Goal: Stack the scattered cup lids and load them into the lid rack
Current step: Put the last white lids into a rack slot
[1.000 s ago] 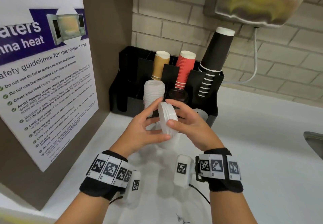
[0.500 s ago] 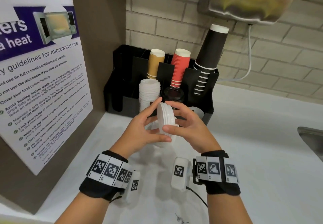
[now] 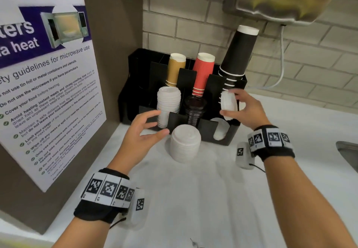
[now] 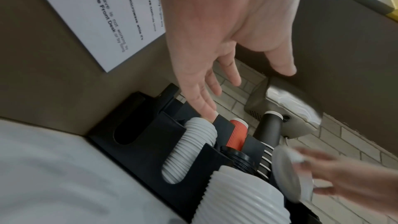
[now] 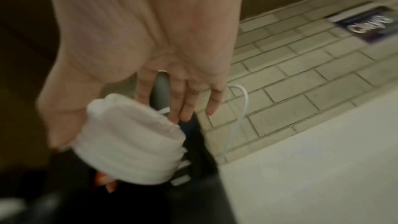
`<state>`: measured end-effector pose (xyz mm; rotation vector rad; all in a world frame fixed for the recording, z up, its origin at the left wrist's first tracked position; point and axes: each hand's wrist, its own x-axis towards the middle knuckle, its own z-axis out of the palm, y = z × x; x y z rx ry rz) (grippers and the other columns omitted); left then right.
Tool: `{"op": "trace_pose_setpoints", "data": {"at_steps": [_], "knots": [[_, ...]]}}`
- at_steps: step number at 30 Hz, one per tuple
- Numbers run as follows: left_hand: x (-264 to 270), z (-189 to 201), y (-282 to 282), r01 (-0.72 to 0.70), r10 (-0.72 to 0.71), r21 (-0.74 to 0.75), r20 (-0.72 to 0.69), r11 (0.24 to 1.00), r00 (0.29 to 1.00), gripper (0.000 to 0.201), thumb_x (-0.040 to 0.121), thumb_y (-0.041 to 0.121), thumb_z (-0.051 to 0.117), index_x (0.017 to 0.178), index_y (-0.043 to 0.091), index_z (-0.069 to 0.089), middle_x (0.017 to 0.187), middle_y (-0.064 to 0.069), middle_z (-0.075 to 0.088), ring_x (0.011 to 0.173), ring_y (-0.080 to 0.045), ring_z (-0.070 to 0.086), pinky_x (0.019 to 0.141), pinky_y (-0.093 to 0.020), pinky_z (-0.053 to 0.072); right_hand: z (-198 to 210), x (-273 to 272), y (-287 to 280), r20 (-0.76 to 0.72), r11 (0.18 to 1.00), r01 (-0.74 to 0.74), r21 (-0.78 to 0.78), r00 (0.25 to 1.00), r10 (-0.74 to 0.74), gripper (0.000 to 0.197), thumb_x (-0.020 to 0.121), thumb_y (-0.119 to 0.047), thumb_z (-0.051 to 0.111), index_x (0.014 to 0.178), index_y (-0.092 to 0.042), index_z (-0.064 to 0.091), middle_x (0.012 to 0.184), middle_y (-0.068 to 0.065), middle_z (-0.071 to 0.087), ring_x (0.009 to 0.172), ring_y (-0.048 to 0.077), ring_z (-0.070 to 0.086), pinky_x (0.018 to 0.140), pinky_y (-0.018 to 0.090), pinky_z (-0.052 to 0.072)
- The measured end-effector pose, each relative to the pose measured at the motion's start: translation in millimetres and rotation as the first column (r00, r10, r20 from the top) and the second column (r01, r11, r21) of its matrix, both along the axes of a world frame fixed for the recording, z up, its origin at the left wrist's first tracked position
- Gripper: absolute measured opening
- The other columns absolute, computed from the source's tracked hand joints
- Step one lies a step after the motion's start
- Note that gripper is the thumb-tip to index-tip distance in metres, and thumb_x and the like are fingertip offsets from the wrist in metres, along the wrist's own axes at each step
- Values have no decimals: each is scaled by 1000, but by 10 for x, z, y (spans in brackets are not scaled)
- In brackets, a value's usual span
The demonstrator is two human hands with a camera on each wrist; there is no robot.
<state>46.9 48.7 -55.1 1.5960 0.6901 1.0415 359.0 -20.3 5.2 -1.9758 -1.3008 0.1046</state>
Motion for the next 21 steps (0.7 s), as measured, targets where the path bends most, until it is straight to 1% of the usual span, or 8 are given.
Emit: {"op": "trace_pose_setpoints", "data": {"at_steps": [1,2,3,5,8,12,15,21], "knots": [[-11,-4,10,-15,15,10,-18,1000,1000,45,79,26,73,121,35,58,131,8,53,106,10,57,71,-2,44,-35,59,34,68,991,-15,-131,997,24,69,66,-32,86,127,-33,53,124,-2,59,118,21,49,101,33,39],[-20,-8,16,-24,25,16,-31,1000,999,39,82,25,72,117,35,59,129,7,53,105,8,57,71,-1,43,-70,87,72,132,969,-13,-247,990,47,71,67,-34,84,129,-36,50,128,0,56,122,25,45,105,44,35],[-23,-8,19,-31,31,19,-37,999,999,35,83,24,71,115,35,60,128,7,53,104,7,58,70,-1,42,-90,99,114,182,944,-1,-331,981,65,73,67,-35,83,130,-38,47,132,2,52,124,27,42,106,48,31],[-20,0,10,-38,39,26,-51,999,998,31,85,24,70,113,34,61,126,7,53,103,4,58,71,-1,42,-75,106,197,240,903,17,-429,966,96,76,68,-37,81,133,-39,43,133,7,48,124,30,42,105,47,29],[-7,14,-14,-41,43,30,-67,999,997,29,87,23,68,113,32,61,125,6,54,103,2,59,72,0,41,-1,131,283,313,844,38,-535,937,156,79,66,-38,81,134,-39,42,130,7,47,119,31,47,103,47,32],[1,35,-38,-45,47,30,-65,999,997,28,87,21,68,113,29,62,123,7,54,99,6,59,71,0,41,-60,119,381,441,778,89,-622,861,254,77,65,-42,80,132,-39,42,123,5,49,110,31,52,96,44,31],[-18,34,-42,-54,56,23,-57,998,997,26,87,20,68,112,29,63,121,8,55,98,5,59,71,-1,42,-163,90,439,488,734,128,-667,819,301,77,64,-43,79,131,-39,42,117,5,49,104,31,53,92,44,30],[-48,15,-43,-67,67,11,-65,998,996,25,87,23,68,111,28,63,120,9,54,99,5,59,71,-1,42,-335,78,484,505,663,177,-727,792,343,79,62,-47,76,133,-42,41,117,1,48,104,26,55,98,50,23]]}}
